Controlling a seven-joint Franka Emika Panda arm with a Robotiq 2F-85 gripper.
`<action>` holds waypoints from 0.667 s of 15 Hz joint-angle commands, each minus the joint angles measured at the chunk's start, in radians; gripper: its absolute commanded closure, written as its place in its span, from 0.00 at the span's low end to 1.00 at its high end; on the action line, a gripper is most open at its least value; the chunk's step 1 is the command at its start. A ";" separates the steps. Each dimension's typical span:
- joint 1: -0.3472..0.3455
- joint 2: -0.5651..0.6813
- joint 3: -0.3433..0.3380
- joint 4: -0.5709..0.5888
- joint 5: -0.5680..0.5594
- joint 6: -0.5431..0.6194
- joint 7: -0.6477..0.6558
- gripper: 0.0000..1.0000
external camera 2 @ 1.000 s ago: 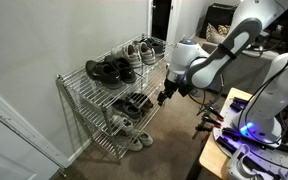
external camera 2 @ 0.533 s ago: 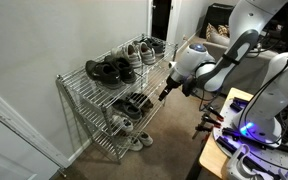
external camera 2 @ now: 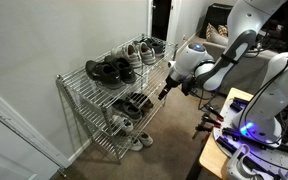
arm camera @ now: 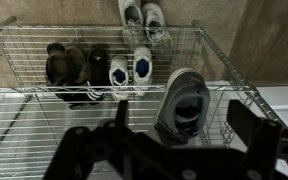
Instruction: Pick up the dark grey sneaker from the second shelf and put it on the topmost shelf.
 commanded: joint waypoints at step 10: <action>0.272 0.244 -0.128 0.328 -0.067 -0.163 0.201 0.00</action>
